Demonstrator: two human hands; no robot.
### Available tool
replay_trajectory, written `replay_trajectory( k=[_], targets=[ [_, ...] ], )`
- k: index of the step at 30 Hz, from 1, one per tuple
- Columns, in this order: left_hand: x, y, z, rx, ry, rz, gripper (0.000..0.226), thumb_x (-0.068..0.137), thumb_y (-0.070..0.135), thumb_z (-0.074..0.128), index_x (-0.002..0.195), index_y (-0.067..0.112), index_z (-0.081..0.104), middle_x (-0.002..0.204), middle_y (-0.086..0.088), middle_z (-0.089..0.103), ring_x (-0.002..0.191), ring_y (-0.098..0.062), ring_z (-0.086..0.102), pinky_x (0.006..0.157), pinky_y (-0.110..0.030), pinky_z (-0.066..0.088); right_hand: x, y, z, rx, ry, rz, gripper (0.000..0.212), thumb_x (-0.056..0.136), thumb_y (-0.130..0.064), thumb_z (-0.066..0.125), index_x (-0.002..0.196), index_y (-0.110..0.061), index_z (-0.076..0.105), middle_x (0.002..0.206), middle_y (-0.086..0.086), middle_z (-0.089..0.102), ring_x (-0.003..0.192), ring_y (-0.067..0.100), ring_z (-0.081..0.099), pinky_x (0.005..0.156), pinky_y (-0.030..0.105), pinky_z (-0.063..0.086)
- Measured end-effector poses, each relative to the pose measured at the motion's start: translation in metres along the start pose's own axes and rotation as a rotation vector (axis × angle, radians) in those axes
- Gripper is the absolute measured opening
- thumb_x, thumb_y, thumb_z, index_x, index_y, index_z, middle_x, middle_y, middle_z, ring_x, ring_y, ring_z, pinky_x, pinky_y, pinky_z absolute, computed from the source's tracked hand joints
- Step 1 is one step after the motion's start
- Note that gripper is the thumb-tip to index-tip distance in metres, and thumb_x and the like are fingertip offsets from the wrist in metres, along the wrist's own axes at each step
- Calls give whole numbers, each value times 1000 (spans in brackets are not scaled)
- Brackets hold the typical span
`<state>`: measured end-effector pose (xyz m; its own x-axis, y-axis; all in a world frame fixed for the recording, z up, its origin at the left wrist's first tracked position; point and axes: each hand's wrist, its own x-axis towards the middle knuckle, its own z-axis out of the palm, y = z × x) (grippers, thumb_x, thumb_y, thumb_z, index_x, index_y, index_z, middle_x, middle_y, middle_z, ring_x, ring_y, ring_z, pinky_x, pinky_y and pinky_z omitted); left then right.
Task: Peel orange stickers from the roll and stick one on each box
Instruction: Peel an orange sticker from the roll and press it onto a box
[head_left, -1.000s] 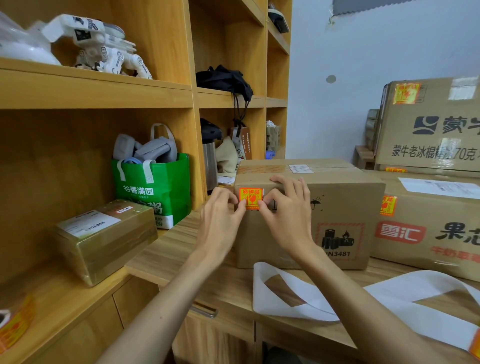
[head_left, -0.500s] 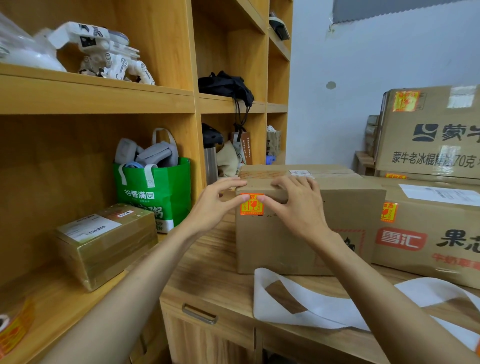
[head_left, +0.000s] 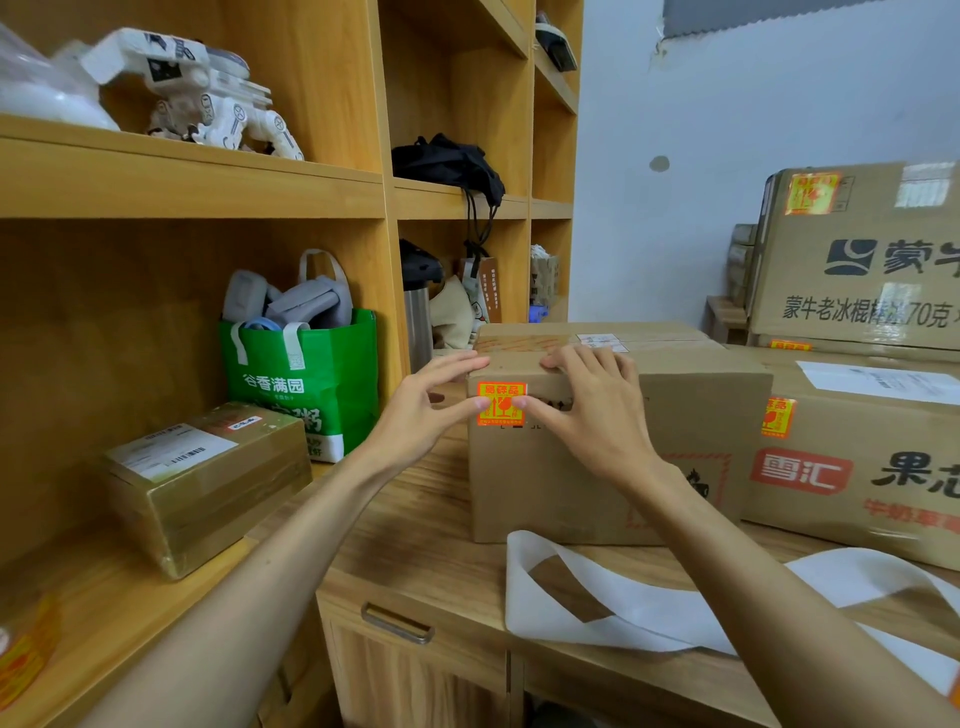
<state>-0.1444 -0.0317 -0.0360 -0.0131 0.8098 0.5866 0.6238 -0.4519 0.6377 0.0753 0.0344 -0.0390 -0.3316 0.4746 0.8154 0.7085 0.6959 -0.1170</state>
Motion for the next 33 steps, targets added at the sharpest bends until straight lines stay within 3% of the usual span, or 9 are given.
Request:
replay_trajectory(
  k=[4,7,14,24,29,33],
  targets=[
    [-1,2,0,19,7,8,53,89,38,73,140,38,58,151,16,48,138,3,40,114,-48,41,1,-1,2,-30,-10,8,56,85,-72,44,110,-24,56,112,-7,61,107,18,52,96,33,29],
    [-3,2,-2,37,-46,10,65,84,43,75,145,41,51,155,19,42,134,11,39,112,-43,41,0,1,-1,-20,-10,-31,60,81,-74,53,113,-23,56,113,-7,60,107,17,51,97,32,27],
    [-7,-3,0,73,-76,42,74,86,27,79,150,43,43,161,19,32,136,12,36,110,-33,38,-1,2,0,-114,-29,-53,65,77,-72,62,118,-21,55,119,-4,60,112,18,50,99,33,28],
    [-14,1,7,48,4,48,66,90,29,74,149,38,46,160,15,37,146,0,32,115,-52,39,-1,-1,-4,-117,-52,-65,68,74,-72,63,116,-19,54,119,-3,59,113,20,51,99,35,30],
    [-24,8,11,151,35,81,66,91,35,73,150,36,44,160,15,35,147,-2,31,115,-53,39,-4,2,-11,-91,-89,-96,69,77,-75,51,120,-22,51,127,-4,57,119,18,50,103,35,30],
    [-34,18,22,260,128,141,64,91,35,73,149,32,47,155,15,39,144,3,29,123,-49,26,-4,12,-21,-26,-157,-149,71,81,-77,45,133,-29,48,140,-9,51,134,16,42,116,38,22]
  ],
)
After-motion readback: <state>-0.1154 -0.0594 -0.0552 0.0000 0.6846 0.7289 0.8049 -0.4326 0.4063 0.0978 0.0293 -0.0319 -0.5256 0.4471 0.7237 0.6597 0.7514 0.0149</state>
